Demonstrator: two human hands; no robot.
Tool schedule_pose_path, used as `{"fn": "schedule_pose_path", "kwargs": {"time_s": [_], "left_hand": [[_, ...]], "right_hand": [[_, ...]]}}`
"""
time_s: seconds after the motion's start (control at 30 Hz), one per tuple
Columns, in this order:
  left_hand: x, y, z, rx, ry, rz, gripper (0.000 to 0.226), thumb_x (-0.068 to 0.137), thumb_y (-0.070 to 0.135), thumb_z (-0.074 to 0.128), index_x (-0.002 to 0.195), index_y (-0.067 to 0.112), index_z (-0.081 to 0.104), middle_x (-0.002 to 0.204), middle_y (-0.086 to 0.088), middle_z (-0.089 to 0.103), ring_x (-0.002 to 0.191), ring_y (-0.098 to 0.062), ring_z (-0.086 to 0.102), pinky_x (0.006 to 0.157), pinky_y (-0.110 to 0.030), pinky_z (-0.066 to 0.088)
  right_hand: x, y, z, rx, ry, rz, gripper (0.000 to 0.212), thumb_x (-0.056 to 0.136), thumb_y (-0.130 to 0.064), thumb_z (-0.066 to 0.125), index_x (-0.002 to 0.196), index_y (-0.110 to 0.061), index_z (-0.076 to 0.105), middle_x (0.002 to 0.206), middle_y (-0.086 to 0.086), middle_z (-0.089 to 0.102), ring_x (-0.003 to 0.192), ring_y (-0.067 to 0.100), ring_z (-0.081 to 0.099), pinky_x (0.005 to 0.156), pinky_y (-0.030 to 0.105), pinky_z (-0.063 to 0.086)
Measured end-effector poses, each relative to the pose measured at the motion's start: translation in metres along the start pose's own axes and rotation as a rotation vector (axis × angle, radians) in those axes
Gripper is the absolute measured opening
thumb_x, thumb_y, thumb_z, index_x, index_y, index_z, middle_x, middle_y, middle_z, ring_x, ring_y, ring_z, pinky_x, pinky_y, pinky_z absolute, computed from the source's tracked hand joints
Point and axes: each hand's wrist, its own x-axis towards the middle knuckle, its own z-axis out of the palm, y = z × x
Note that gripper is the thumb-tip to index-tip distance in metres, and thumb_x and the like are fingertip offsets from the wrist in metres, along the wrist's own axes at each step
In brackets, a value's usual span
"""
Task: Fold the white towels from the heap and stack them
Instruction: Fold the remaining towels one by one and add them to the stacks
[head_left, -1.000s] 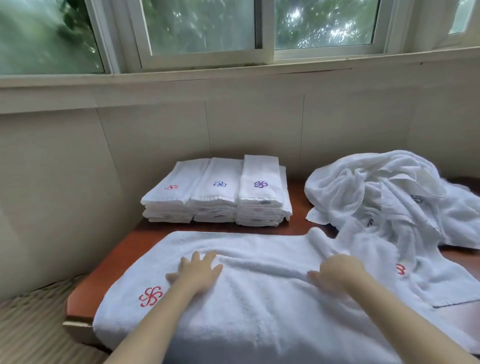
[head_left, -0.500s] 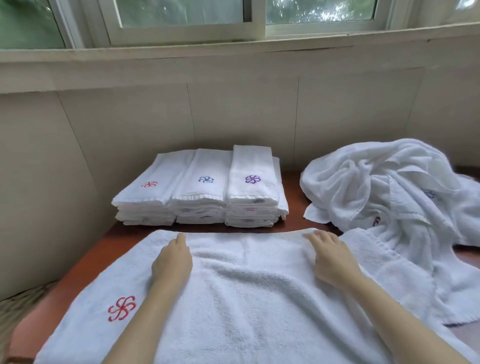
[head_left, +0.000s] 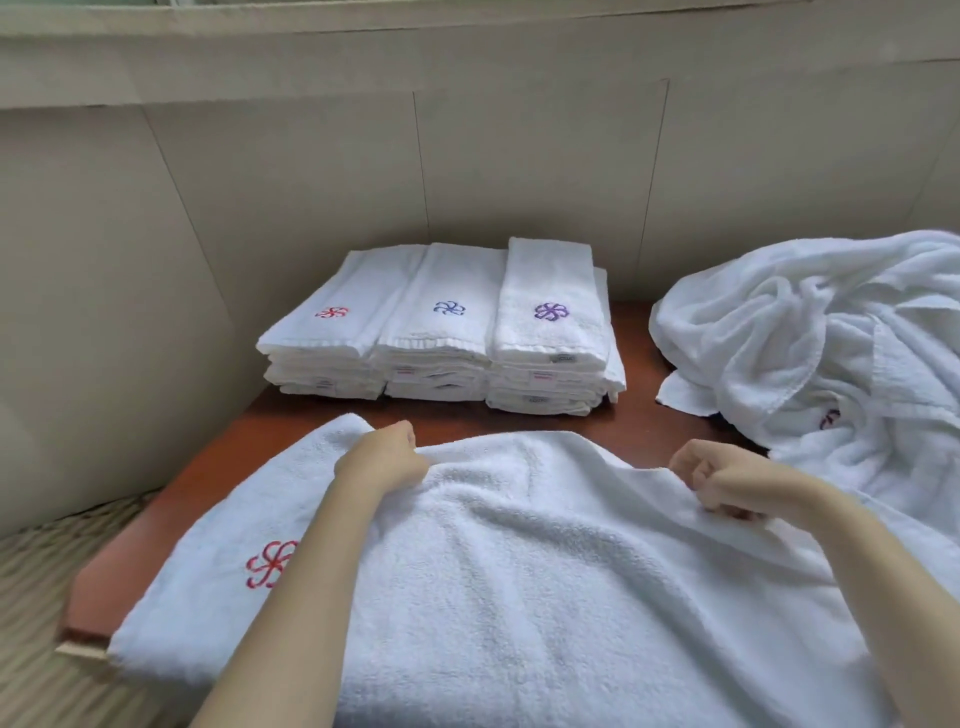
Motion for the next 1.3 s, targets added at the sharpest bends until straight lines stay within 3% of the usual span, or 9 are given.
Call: {"fn": "schedule_pose_path", "kwargs": {"time_s": [0.17,0.37,0.5,0.67,0.77,0.8,0.93,1.13,1.3], "left_hand": [[-0.009,0.006,0.002,0.131,0.236,-0.019,0.01,0.08,0.015,0.053,0.085,0.024,0.053,0.09,0.004,0.059,0.083,-0.019,0.052,0.06,-0.026,0.034],[-0.015,-0.01,0.002,0.202,0.547,0.111,0.018,0.073,0.002,0.058,0.078,0.018,0.058,0.096,0.002,0.047,0.099,-0.022,0.043,0.087,-0.029,0.034],[-0.021,-0.021,-0.002,-0.045,0.519,0.186,0.032,0.062,-0.012,0.042,0.069,0.018,0.037,0.071,0.003,0.044,0.082,-0.026,0.046,0.061,-0.031,0.03],[-0.023,-0.027,-0.009,0.005,0.576,0.123,0.048,0.075,-0.007,0.042,0.109,0.027,0.053,0.09,0.001,0.053,0.079,-0.03,0.05,0.064,-0.031,0.034],[-0.019,-0.022,-0.013,-0.22,0.698,-0.048,0.005,0.088,0.021,0.045,0.087,0.018,0.048,0.072,-0.002,0.049,0.077,-0.033,0.05,0.063,-0.037,0.029],[-0.018,-0.021,-0.016,-0.273,0.752,-0.096,0.013,0.089,0.028,0.044,0.082,0.017,0.043,0.069,-0.002,0.049,0.075,-0.034,0.05,0.063,-0.038,0.028],[-0.02,-0.028,-0.027,-0.215,0.908,-0.063,0.021,0.083,-0.004,0.043,0.097,0.011,0.049,0.102,-0.013,0.047,0.066,-0.038,0.051,0.059,-0.038,0.032],[-0.018,-0.035,-0.009,-0.402,0.712,-0.013,0.024,0.085,-0.004,0.047,0.108,-0.002,0.048,0.124,-0.023,0.038,0.085,-0.042,0.053,0.07,-0.035,0.036],[-0.005,-0.034,-0.021,-0.542,0.689,-0.095,0.018,0.089,0.006,0.047,0.105,0.0,0.055,0.125,-0.022,0.037,0.077,-0.03,0.046,0.075,-0.029,0.036]], "right_hand": [[-0.012,-0.006,-0.001,-0.342,-0.06,0.054,0.023,0.063,0.0,0.047,0.077,-0.018,0.053,0.07,0.004,0.049,0.052,0.015,0.042,0.041,0.019,0.029],[-0.017,0.008,-0.005,-0.377,0.7,0.019,0.015,0.083,-0.014,0.055,0.073,-0.014,0.043,0.079,0.007,0.052,0.075,0.027,0.047,0.06,0.033,0.036],[-0.025,0.018,-0.017,-0.23,1.02,-0.035,0.029,0.086,-0.011,0.057,0.063,-0.009,0.04,0.087,0.029,0.058,0.084,0.043,0.055,0.063,0.036,0.03],[-0.042,0.015,-0.015,-0.151,1.243,-0.061,0.023,0.091,-0.015,0.052,0.074,0.002,0.052,0.074,0.032,0.056,0.073,0.046,0.055,0.062,0.038,0.029],[-0.048,0.008,-0.011,-0.085,1.302,-0.174,0.026,0.089,-0.013,0.048,0.069,0.004,0.048,0.07,0.033,0.053,0.065,0.045,0.051,0.06,0.038,0.025],[-0.049,0.008,-0.012,-0.047,1.315,-0.189,0.027,0.086,-0.017,0.043,0.069,0.004,0.047,0.07,0.034,0.053,0.062,0.041,0.047,0.06,0.037,0.024],[-0.051,0.012,-0.02,0.055,1.297,-0.181,0.032,0.076,-0.021,0.031,0.08,0.005,0.05,0.095,0.039,0.058,0.076,0.048,0.052,0.063,0.038,0.024],[-0.042,0.016,-0.013,0.062,1.002,-0.085,0.028,0.067,-0.023,0.027,0.082,-0.006,0.044,0.148,0.02,0.036,0.116,0.046,0.047,0.08,0.041,0.032],[-0.03,0.013,-0.024,0.243,0.966,-0.103,0.042,0.077,-0.02,0.029,0.106,0.001,0.052,0.155,0.009,0.027,0.129,0.04,0.04,0.097,0.04,0.031]]}}
